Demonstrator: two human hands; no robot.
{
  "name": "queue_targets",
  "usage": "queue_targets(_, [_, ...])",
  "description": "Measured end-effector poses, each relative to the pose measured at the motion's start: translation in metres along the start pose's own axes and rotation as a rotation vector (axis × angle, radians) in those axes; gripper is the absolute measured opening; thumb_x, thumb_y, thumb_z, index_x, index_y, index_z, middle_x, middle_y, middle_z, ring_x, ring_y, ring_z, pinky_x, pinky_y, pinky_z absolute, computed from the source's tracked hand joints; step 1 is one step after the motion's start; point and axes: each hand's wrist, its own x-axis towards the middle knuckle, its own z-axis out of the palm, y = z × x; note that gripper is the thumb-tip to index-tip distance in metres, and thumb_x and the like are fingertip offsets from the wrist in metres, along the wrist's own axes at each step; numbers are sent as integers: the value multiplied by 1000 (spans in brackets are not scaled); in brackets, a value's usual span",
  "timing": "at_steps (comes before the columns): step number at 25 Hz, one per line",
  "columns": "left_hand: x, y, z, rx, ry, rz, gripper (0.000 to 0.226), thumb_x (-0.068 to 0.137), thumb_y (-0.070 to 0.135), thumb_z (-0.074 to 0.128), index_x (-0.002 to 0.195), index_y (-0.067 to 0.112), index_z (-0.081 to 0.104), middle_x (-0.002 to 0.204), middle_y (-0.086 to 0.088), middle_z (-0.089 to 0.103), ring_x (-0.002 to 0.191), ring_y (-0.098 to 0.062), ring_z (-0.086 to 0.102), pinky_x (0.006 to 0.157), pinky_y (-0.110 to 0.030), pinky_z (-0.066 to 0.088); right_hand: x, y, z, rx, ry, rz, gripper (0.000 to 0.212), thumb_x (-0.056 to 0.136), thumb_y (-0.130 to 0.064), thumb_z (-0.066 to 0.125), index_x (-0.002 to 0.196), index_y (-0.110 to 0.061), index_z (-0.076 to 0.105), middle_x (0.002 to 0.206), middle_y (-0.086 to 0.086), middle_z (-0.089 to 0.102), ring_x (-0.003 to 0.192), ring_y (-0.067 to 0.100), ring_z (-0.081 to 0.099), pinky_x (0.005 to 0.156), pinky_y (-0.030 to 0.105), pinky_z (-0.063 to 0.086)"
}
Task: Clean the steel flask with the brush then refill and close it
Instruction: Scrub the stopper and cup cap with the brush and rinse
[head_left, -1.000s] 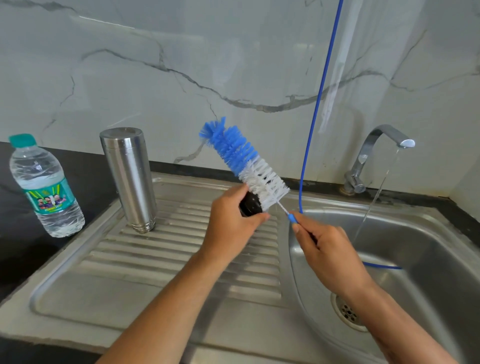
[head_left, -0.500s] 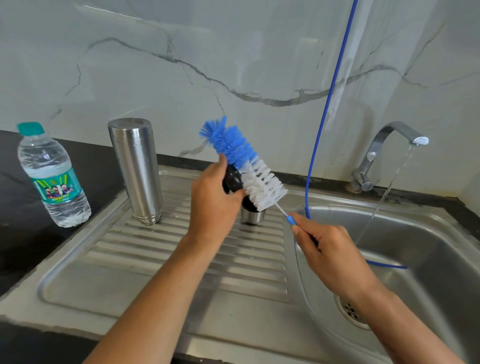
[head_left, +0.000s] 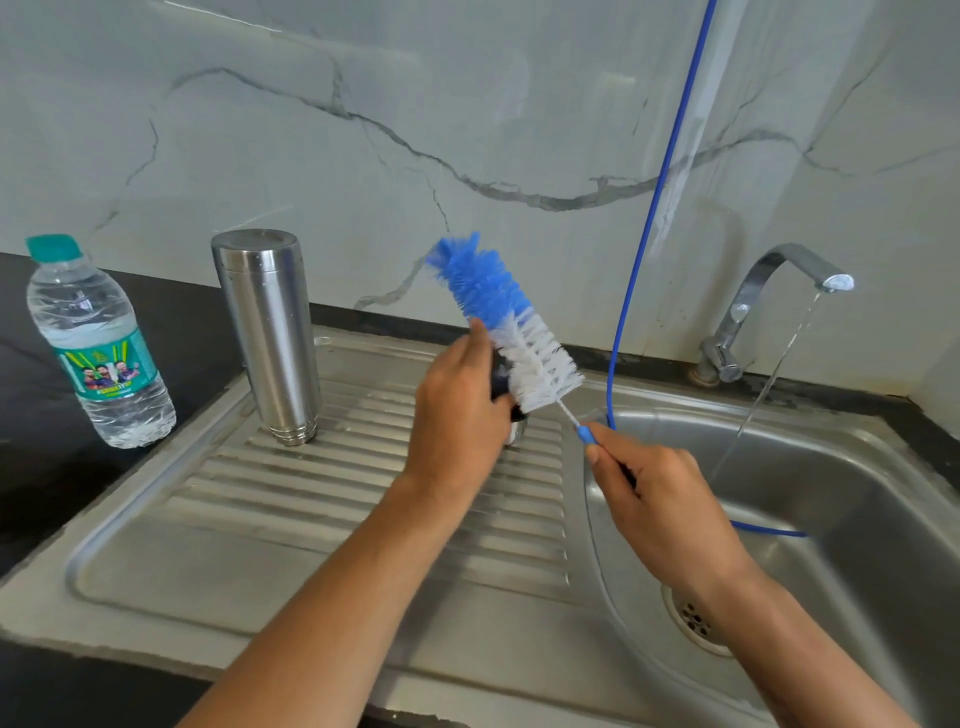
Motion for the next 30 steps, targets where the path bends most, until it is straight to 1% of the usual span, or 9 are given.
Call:
queue_targets(2, [5,-9,-3,-8,26,-85,57,83,10,80,135,2,58,96,-3,66,88,-22,63,73,-25,47,-2,-1,2,-14,-45,-14,25,105,-26,50,113,-21,73,56,7,41,50,10,27,49,37,31])
queue_targets(5, [-1,2,-4,-220,12,-174,55,74,17,89,125,14,66,98,5,61,88,-8,57,77,-11,42,0,1,0,15,50,46,26,105,-21,52,119,-26,73,50,-6,38,48,12,30,45,25,29])
queue_targets(8, [2,5,-10,-447,56,-351,60,68,25,94,122,23,67,114,7,59,103,-4,60,92,-15,47,3,3,-5,91,104,94,27,106,-22,51,97,-39,70,51,-8,34,50,12,28,47,25,25])
queue_targets(11, [8,-6,-19,-522,52,-508,56,65,34,96,113,26,69,106,12,70,98,-2,65,85,-16,49,4,7,-4,107,112,120,24,106,-24,50,90,-25,67,53,-9,34,50,10,28,47,26,25])
queue_targets(14, [15,-8,-21,-887,25,-806,39,72,28,93,102,15,71,95,2,78,89,-10,72,72,-18,54,4,7,-4,123,106,122,22,105,-23,50,96,-33,67,53,-10,38,50,10,30,47,24,26])
queue_targets(18, [24,-8,-26,-1443,9,-1141,24,91,17,76,104,-1,68,107,-20,73,109,-32,70,70,-31,65,3,5,0,124,77,103,24,106,-19,50,114,-31,69,51,-11,40,48,10,32,47,21,27])
queue_targets(22, [13,10,-17,-1523,-205,-1064,19,96,11,66,109,-3,69,121,-23,71,115,-31,69,84,-41,63,0,3,6,87,76,60,33,104,-20,53,131,-35,66,52,-10,38,48,10,31,47,19,28])
queue_targets(27, [29,-14,-26,-1576,47,-995,18,96,10,66,109,-2,68,119,-21,72,116,-30,69,84,-38,64,-2,1,9,60,-33,8,27,104,-21,54,121,-21,74,57,-10,32,52,10,28,50,19,28])
queue_targets(30, [17,-1,-20,-1491,-188,-944,21,93,7,66,111,-3,66,111,-17,75,109,-28,70,85,-37,63,-2,3,8,64,59,35,32,104,-20,54,131,-29,68,56,-9,32,50,11,28,48,22,27])
